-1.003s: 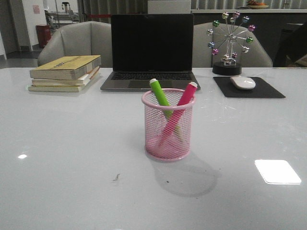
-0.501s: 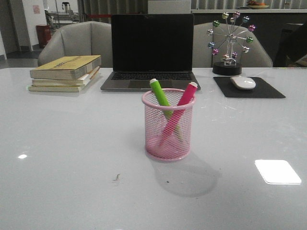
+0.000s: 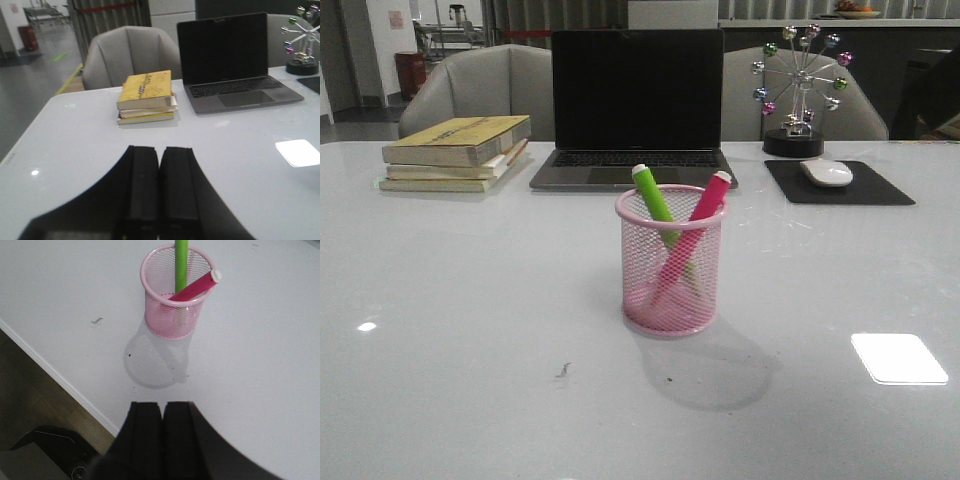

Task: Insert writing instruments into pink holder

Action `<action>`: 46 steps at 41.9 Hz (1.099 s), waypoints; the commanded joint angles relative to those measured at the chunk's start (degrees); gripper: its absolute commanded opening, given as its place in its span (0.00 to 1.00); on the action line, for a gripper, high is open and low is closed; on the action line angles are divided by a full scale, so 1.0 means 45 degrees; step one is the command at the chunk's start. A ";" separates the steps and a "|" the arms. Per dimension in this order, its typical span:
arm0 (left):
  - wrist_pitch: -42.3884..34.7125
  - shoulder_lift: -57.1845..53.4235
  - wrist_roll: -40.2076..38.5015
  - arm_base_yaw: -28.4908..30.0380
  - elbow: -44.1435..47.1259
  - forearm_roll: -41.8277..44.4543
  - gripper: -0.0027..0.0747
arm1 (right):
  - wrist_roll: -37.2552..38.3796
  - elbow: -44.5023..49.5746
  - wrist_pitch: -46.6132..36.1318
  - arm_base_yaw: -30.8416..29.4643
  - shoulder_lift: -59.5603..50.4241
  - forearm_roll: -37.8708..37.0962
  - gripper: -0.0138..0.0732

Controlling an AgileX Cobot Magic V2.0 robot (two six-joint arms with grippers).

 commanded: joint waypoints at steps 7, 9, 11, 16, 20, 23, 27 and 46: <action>-0.3828 -0.1664 0.0037 0.0781 0.2404 -0.0118 0.15 | -0.0072 -0.0352 -0.0897 0.0035 -0.0141 -0.0117 0.25; -0.4397 -0.1672 0.0037 0.0781 0.2806 -0.0118 0.15 | -0.0072 -0.0352 -0.0897 0.0035 -0.0141 -0.0117 0.25; -0.3773 -0.1670 0.0037 0.0781 0.2693 -0.0118 0.15 | -0.0072 -0.0352 -0.0844 0.0035 -0.0141 -0.0117 0.25; -0.3870 -0.1670 0.0037 0.0755 0.2740 -0.0133 0.15 | -0.0072 -0.0352 -0.0819 0.0035 -0.0141 -0.0117 0.25; -0.3810 -0.1652 0.0037 0.0755 0.2740 -0.0133 0.15 | -0.0072 -0.0352 -0.0819 0.0035 -0.0141 -0.0117 0.25; -0.3793 -0.1652 0.0037 0.0755 0.2740 -0.0133 0.15 | -0.0072 -0.0352 -0.0819 0.0035 -0.0141 -0.0117 0.25; -0.3782 -0.1652 0.0037 0.0755 0.2740 -0.0133 0.15 | -0.0072 -0.0352 -0.0819 0.0035 -0.0141 -0.0117 0.25; -0.3762 -0.1652 0.0037 0.0755 0.2740 -0.0133 0.15 | -0.0072 -0.0352 -0.0819 0.0035 -0.0141 -0.0117 0.25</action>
